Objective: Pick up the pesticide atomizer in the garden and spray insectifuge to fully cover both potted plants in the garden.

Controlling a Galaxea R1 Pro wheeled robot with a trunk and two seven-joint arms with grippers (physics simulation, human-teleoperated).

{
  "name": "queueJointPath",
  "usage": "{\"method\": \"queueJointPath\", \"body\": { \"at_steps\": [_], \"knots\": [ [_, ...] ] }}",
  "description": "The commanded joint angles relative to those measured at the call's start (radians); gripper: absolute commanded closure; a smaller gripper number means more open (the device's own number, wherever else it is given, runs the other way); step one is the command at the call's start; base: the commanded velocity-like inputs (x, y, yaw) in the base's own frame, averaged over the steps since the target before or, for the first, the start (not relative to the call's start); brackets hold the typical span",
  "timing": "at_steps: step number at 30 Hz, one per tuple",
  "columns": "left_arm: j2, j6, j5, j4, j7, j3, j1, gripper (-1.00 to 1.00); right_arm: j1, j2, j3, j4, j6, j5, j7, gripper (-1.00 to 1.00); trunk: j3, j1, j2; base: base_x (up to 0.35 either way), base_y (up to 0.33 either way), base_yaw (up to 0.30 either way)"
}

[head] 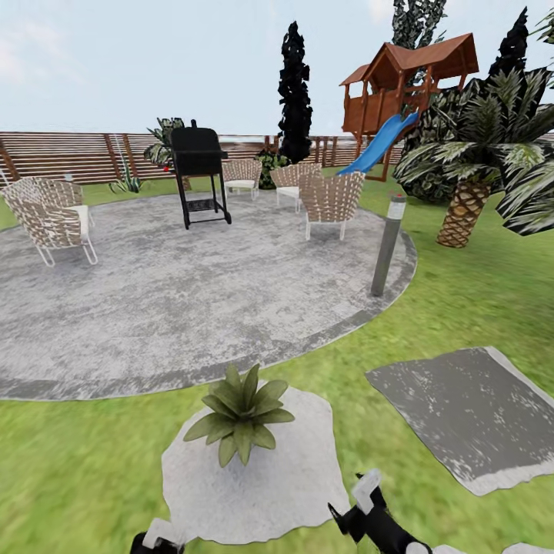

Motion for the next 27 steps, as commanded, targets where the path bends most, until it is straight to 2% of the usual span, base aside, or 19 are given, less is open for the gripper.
{"method": "queueJointPath", "body": {
  "at_steps": [1,3,5,6,9,11,13,14,16,18,20,22,23,25,27],
  "knots": [
    [0.012,-0.003,0.009,0.000,-0.049,-0.009,-0.001,1.00,0.000,-0.001,-0.008,-0.046,0.038,0.006,0.071,-1.00,-0.001,0.000,0.000,0.000,0.000,0.000],
    [0.026,-0.003,-0.018,-0.001,-0.119,-0.010,-0.002,1.00,-0.001,-0.002,-0.006,-0.107,0.100,0.006,0.145,-1.00,-0.001,0.000,0.000,0.000,0.000,0.000],
    [0.043,0.008,-0.108,-0.002,-0.205,-0.010,-0.021,1.00,-0.008,-0.002,0.022,-0.145,0.165,0.011,0.229,-1.00,-0.001,0.000,0.000,0.000,0.000,0.000],
    [0.049,0.032,-0.179,-0.002,-0.263,-0.010,-0.045,1.00,-0.021,-0.002,0.061,-0.159,0.203,0.027,0.282,-1.00,-0.001,0.000,0.000,0.000,0.000,0.000],
    [0.056,0.098,-0.320,-0.002,-0.381,-0.008,-0.095,1.00,-0.070,0.006,0.162,-0.178,0.276,0.083,0.364,-1.00,-0.001,0.000,0.000,0.000,0.000,0.000],
    [0.059,0.114,-0.386,-0.003,-0.414,-0.010,-0.130,1.00,-0.093,0.027,0.203,-0.180,0.300,0.096,0.380,-1.00,-0.001,0.000,0.000,0.000,0.000,0.000],
    [0.061,0.119,-0.436,-0.002,-0.422,-0.010,-0.152,1.00,-0.100,0.048,0.221,-0.181,0.305,0.099,0.383,-1.00,-0.001,0.000,0.000,0.000,0.000,0.000],
    [0.061,0.122,-0.477,-0.003,-0.432,-0.009,-0.166,1.00,-0.104,0.061,0.232,-0.181,0.307,0.100,0.384,1.00,-0.001,0.000,0.000,0.000,0.000,0.000],
    [0.062,0.126,-0.525,-0.002,-0.466,-0.009,-0.185,1.00,-0.109,0.075,0.240,-0.182,0.309,0.101,0.386,1.00,-0.001,0.000,0.000,0.000,0.000,0.000],
    [0.062,0.129,-0.546,-0.003,-0.502,-0.009,-0.200,1.00,-0.112,0.080,0.244,-0.182,0.309,0.101,0.405,1.00,-0.001,0.000,0.000,0.000,0.000,0.000],
    [0.061,0.128,-0.555,-0.003,-0.512,-0.010,-0.204,1.00,-0.115,0.082,0.244,-0.185,0.308,0.102,0.462,1.00,-0.001,0.000,0.000,0.000,0.000,0.000],
    [0.056,0.128,-0.587,-0.004,-0.517,-0.011,-0.205,1.00,-0.118,0.082,0.245,-0.202,0.308,0.102,0.517,1.00,-0.001,0.000,0.000,0.000,0.000,0.000],
    [0.040,0.130,-0.662,-0.012,-0.518,-0.010,-0.205,1.00,-0.118,0.088,0.245,-0.216,0.308,0.100,0.539,1.00,-0.001,0.000,0.000,0.000,0.000,0.000],
    [0.027,0.130,-0.678,-0.033,-0.518,-0.010,-0.204,1.00,-0.119,0.100,0.246,-0.216,0.308,0.099,0.541,1.00,-0.001,0.000,0.000,0.000,0.000,0.000],
    [0.003,0.130,-0.700,-0.040,-0.528,-0.011,-0.203,1.00,-0.119,0.112,0.252,-0.216,0.308,0.099,0.546,1.00,-0.001,0.000,0.000,0.000,0.000,0.000]
  ]
}}
